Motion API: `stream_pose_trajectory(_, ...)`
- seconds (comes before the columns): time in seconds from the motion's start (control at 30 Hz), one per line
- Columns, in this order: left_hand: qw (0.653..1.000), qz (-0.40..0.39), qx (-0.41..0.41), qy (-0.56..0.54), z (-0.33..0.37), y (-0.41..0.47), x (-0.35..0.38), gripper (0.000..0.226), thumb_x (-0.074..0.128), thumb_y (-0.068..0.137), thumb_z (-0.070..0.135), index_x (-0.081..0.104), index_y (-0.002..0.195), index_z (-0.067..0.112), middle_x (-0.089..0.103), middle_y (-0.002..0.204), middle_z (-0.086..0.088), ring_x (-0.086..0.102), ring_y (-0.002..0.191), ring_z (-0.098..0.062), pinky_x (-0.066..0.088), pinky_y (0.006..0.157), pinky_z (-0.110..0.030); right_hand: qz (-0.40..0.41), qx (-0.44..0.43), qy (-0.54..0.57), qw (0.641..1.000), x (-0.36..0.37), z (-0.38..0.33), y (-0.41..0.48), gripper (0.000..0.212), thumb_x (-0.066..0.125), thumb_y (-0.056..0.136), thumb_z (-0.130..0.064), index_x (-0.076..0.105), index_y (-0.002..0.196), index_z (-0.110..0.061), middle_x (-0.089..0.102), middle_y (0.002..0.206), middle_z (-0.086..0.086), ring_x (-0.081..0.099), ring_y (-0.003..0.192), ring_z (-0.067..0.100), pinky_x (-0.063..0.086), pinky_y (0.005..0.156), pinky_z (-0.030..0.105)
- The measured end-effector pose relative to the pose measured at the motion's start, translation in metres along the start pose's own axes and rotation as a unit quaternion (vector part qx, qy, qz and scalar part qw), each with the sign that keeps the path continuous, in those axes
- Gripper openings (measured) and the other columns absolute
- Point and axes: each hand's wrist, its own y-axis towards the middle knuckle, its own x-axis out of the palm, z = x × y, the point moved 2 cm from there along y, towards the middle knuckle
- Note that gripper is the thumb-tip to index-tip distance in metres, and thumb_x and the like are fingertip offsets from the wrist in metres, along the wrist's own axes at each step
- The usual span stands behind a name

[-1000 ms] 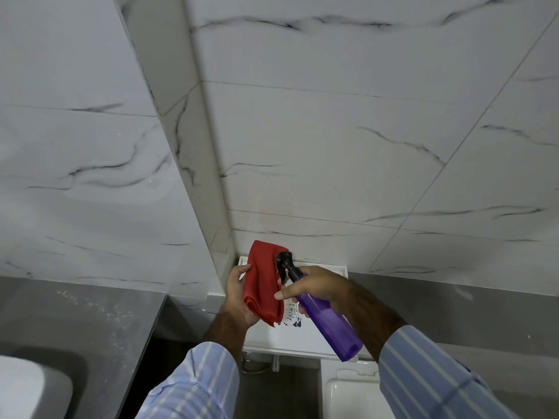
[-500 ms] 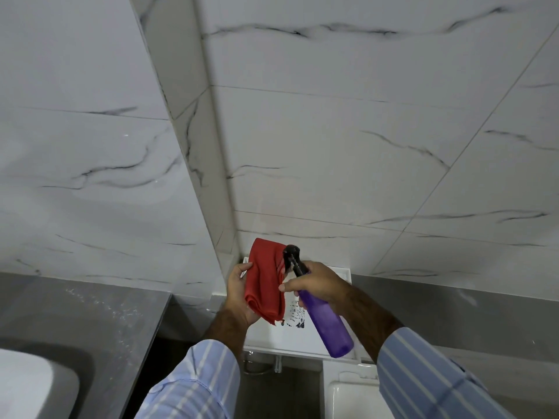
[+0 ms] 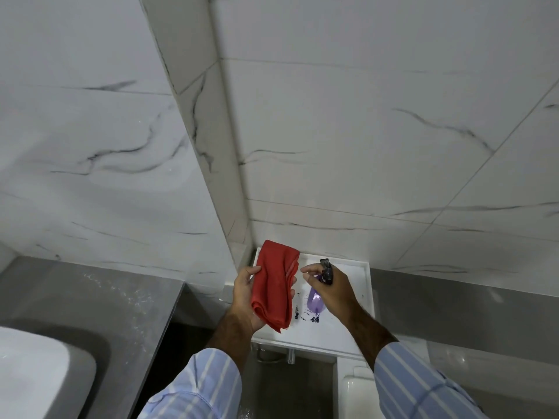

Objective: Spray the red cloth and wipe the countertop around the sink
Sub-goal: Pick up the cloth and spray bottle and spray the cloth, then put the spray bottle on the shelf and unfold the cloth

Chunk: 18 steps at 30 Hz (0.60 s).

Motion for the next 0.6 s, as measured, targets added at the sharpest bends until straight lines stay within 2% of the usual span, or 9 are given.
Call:
stream_pose_trajectory(0.13, 1.000, 0.003, -0.009, -0.002, -0.004, 0.001, -0.008, 0.071, 0.061, 0.086, 0.039, 0.059, 0.143, -0.003, 0.063, 0.136, -0.028, 0.068, 0.111, -0.041, 0.055, 0.097, -0.050, 0.000, -0.006, 0.001, 1.000, 0.004, 0.010, 0.008, 0.018, 0.073, 0.096, -0.016, 0.072, 0.098, -0.033, 0.073, 0.101, -0.020, 0.069, 0.095, -0.007, 0.050, 0.101, 0.026)
stream_pose_trajectory(0.2, 1.000, 0.004, -0.014, -0.001, -0.005, -0.001, -0.011, 0.073, 0.061, 0.085, 0.039, 0.057, 0.144, -0.003, 0.063, 0.138, -0.028, 0.067, 0.113, -0.041, 0.052, 0.102, -0.051, -0.007, 0.010, -0.013, 1.000, 0.005, 0.014, 0.010, 0.024, 0.081, 0.090, -0.025, 0.069, 0.107, -0.038, 0.071, 0.107, -0.022, 0.069, 0.101, -0.005, 0.050, 0.104, 0.030)
stream_pose_trajectory(0.27, 1.000, 0.005, -0.016, -0.001, -0.006, -0.002, -0.012, 0.073, 0.062, 0.085, 0.038, 0.056, 0.145, -0.003, 0.062, 0.138, -0.028, 0.066, 0.114, -0.041, 0.050, 0.104, -0.051, -0.016, 0.050, -0.026, 0.998, 0.003, 0.017, 0.012, 0.059, 0.089, 0.079, -0.037, 0.063, 0.131, -0.028, 0.069, 0.121, -0.012, 0.067, 0.118, 0.012, 0.048, 0.106, 0.031)
stream_pose_trajectory(0.33, 1.000, 0.005, -0.014, 0.001, -0.007, -0.003, -0.011, 0.074, 0.062, 0.084, 0.038, 0.056, 0.145, -0.003, 0.062, 0.137, -0.028, 0.067, 0.112, -0.041, 0.052, 0.101, -0.050, -0.043, 0.085, -0.030, 0.995, -0.002, 0.018, 0.010, 0.105, 0.095, 0.068, -0.041, 0.041, 0.154, -0.018, 0.058, 0.147, 0.002, 0.054, 0.139, 0.029, 0.043, 0.117, 0.040)
stream_pose_trajectory(0.43, 1.000, -0.001, -0.012, 0.001, -0.009, -0.009, -0.005, 0.074, 0.063, 0.084, 0.036, 0.055, 0.145, -0.005, 0.061, 0.137, -0.028, 0.067, 0.111, -0.040, 0.053, 0.099, -0.050, -0.046, 0.095, 0.016, 0.994, -0.019, 0.013, -0.012, 0.142, 0.101, 0.053, -0.048, 0.015, 0.164, -0.029, 0.030, 0.168, 0.001, 0.035, 0.151, 0.027, 0.035, 0.123, 0.051)
stream_pose_trajectory(0.47, 1.000, -0.005, -0.012, 0.000, -0.008, -0.013, -0.003, 0.075, 0.063, 0.083, 0.035, 0.055, 0.145, -0.006, 0.061, 0.136, -0.028, 0.067, 0.111, -0.040, 0.052, 0.101, -0.050, -0.002, 0.091, 0.044, 0.995, -0.032, 0.011, -0.028, 0.134, 0.099, 0.054, -0.054, 0.021, 0.161, -0.037, 0.035, 0.165, -0.005, 0.038, 0.147, 0.023, 0.039, 0.120, 0.048)
stream_pose_trajectory(0.5, 1.000, -0.010, -0.012, 0.001, -0.008, -0.016, -0.003, 0.075, 0.063, 0.083, 0.034, 0.054, 0.146, -0.006, 0.061, 0.135, -0.028, 0.066, 0.111, -0.040, 0.052, 0.102, -0.050, 0.063, 0.075, 0.075, 0.992, -0.046, 0.010, -0.049, 0.111, 0.092, 0.059, -0.063, 0.037, 0.153, -0.043, 0.048, 0.154, -0.011, 0.048, 0.138, 0.019, 0.045, 0.111, 0.043)
stream_pose_trajectory(0.57, 1.000, -0.017, -0.009, 0.007, -0.009, -0.026, -0.004, 0.076, 0.063, 0.083, 0.031, 0.051, 0.148, -0.007, 0.062, 0.131, -0.028, 0.066, 0.112, -0.039, 0.050, 0.103, -0.049, 0.173, 0.041, 0.114, 0.977, -0.065, 0.009, -0.091, 0.062, 0.071, 0.069, -0.083, 0.068, 0.116, -0.042, 0.074, 0.111, -0.011, 0.069, 0.103, 0.016, 0.055, 0.084, 0.035)
stream_pose_trajectory(0.6, 1.000, -0.020, -0.006, 0.007, -0.009, -0.033, -0.004, 0.077, 0.063, 0.083, 0.030, 0.049, 0.149, -0.006, 0.062, 0.131, -0.027, 0.065, 0.112, -0.038, 0.050, 0.103, -0.049, 0.171, 0.038, 0.134, 0.975, -0.064, 0.006, -0.109, 0.063, 0.064, 0.070, -0.089, 0.075, 0.098, -0.034, 0.076, 0.092, -0.002, 0.071, 0.085, 0.017, 0.057, 0.073, 0.033)
